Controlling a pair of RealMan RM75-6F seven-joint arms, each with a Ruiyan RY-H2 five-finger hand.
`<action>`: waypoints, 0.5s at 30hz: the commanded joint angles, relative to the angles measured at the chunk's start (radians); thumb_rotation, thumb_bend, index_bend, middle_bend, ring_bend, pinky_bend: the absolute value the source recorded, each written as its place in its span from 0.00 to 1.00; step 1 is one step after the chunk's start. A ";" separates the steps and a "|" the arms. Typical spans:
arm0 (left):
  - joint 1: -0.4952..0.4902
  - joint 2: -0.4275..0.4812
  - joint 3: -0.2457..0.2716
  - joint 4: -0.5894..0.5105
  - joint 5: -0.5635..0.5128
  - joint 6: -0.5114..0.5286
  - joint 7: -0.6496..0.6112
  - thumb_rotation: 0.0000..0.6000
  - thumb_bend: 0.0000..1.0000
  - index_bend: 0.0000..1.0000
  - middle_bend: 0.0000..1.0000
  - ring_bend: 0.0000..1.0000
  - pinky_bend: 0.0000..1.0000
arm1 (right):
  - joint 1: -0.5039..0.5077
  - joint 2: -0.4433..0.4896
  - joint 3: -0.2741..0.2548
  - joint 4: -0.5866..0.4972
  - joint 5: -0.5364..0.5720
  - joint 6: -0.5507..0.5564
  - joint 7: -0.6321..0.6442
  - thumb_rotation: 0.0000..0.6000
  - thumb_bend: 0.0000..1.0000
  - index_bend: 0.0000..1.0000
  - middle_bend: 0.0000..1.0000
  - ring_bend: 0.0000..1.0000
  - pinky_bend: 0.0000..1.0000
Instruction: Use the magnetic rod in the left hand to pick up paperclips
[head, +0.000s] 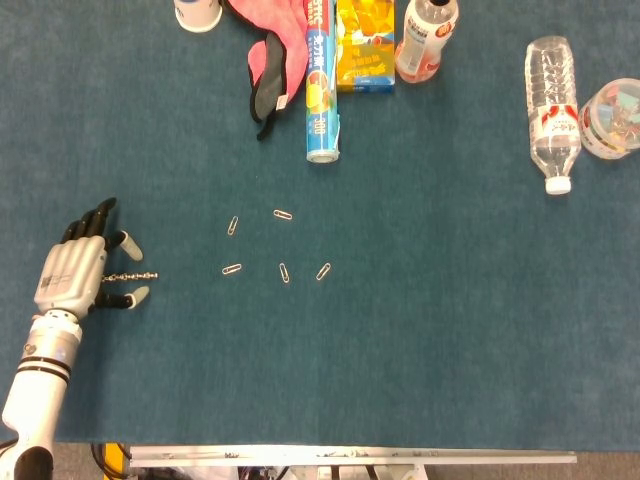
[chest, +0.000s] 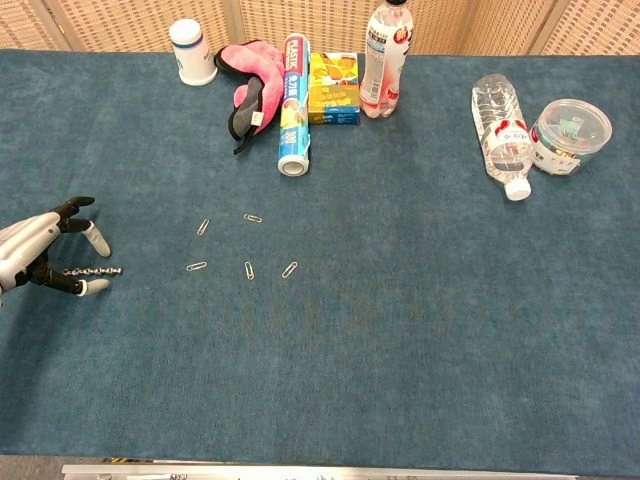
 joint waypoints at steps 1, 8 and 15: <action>-0.002 -0.006 -0.001 0.008 -0.005 -0.004 0.000 1.00 0.21 0.45 0.00 0.00 0.08 | 0.000 0.000 0.000 0.000 0.001 0.000 -0.001 1.00 0.31 0.60 0.45 0.37 0.54; 0.001 -0.009 0.001 0.014 -0.005 -0.001 -0.007 1.00 0.24 0.46 0.00 0.00 0.08 | 0.002 -0.002 0.000 0.002 0.002 -0.005 0.000 1.00 0.31 0.60 0.45 0.37 0.54; 0.001 -0.008 0.003 0.012 -0.004 0.000 -0.009 1.00 0.24 0.47 0.00 0.00 0.08 | 0.003 -0.005 0.000 0.004 0.003 -0.007 0.000 1.00 0.31 0.60 0.45 0.37 0.54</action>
